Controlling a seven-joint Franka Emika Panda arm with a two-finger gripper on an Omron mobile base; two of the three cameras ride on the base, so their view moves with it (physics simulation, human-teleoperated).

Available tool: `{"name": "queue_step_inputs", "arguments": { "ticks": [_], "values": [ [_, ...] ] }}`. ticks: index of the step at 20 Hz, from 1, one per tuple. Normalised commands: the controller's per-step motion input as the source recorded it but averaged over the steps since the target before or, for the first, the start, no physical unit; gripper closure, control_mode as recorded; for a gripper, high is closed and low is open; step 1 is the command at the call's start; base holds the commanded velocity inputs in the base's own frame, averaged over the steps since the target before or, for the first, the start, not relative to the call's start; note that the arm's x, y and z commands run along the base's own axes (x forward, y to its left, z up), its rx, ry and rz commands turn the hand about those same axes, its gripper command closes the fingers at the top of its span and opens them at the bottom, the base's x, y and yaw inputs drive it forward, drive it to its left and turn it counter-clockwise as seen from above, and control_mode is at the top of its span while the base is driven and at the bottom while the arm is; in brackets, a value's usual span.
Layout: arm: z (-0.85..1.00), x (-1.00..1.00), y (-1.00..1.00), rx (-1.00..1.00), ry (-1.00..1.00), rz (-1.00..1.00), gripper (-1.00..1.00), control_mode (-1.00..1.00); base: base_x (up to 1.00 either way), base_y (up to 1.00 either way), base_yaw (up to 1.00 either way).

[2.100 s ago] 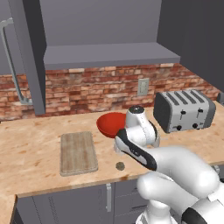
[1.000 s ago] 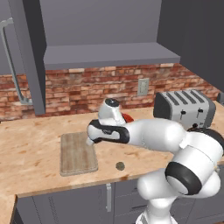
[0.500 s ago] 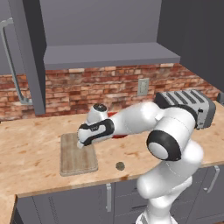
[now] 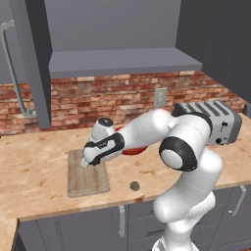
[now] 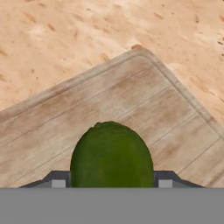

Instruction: Open the cabinet. Place the bowl and condiment on the counter. Then place the lime and garlic on the cutting board.

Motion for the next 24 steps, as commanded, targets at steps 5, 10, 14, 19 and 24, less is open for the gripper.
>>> {"name": "queue_step_inputs", "arguments": {
  "ticks": [5, 10, 14, 19, 24],
  "values": [
    [0.2, -0.34, 0.0, 0.0, 0.0, 0.0, -1.0, -1.0, 0.0, 0.0, 0.0],
    [0.62, -0.73, 0.0, 0.0, 0.0, 0.0, -1.0, -1.0, 0.0, 0.0, 0.0],
    [0.52, -0.96, -0.33, 0.01, 0.03, 0.0, -1.0, -1.0, 0.0, 0.0, 0.0],
    [0.08, -1.0, -0.59, 0.0, 0.1, 0.0, -1.0, -1.0, 0.0, 0.0, 0.0],
    [-0.01, -0.42, -0.83, -0.04, 0.13, -0.03, -1.0, -1.0, 0.0, 0.0, 0.0]
  ]
}}
